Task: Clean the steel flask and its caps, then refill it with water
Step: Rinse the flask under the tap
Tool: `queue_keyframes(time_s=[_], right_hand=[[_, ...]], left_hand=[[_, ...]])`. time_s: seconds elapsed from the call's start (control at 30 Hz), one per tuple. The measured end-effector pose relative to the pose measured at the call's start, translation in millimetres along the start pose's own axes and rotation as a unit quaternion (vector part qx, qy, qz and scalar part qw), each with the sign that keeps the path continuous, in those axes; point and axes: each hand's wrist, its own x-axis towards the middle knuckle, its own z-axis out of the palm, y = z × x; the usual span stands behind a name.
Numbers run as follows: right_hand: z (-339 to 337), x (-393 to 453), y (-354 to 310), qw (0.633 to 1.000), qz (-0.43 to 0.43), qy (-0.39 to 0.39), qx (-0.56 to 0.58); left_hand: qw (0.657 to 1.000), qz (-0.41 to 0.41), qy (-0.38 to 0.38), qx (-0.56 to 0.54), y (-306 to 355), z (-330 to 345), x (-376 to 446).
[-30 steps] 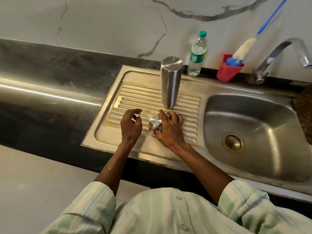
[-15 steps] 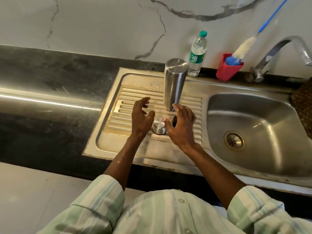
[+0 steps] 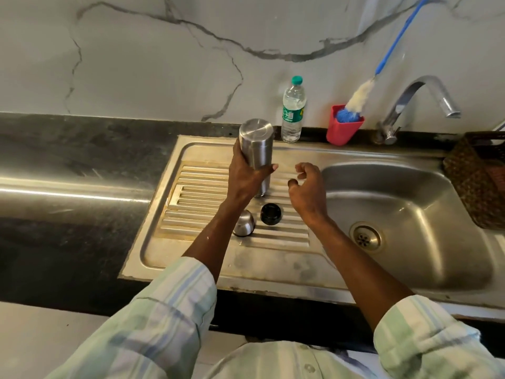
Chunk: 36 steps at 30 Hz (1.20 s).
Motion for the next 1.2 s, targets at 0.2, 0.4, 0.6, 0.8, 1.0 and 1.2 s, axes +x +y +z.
queue_keyframes(time_s=[0.2,0.4,0.6,0.8,1.0,1.2], right_hand=[[-42,2,24,0.999,0.022,-0.027,0.021],[-107,16,60,0.993,0.098,-0.043,0.059],[-171,31,86,0.805,0.324,-0.139,0.477],[-225,48,112,0.813,0.242,-0.014,0.528],[-264,79,140,0.964,0.120,0.050,0.234],[-272,103,159,0.991,0.101,-0.033,0.082]], left_hand=[[0.995,-0.011,0.099,0.006,14,29,-7],[0.978,-0.038,0.165,-0.124,61,99,-31],[0.866,-0.180,0.155,-0.440,90,190,-59],[0.757,-0.300,0.047,-0.578,83,271,-96],[0.859,-0.427,-0.213,-0.185,63,291,-93],[0.980,-0.177,-0.048,-0.075,78,311,-12]])
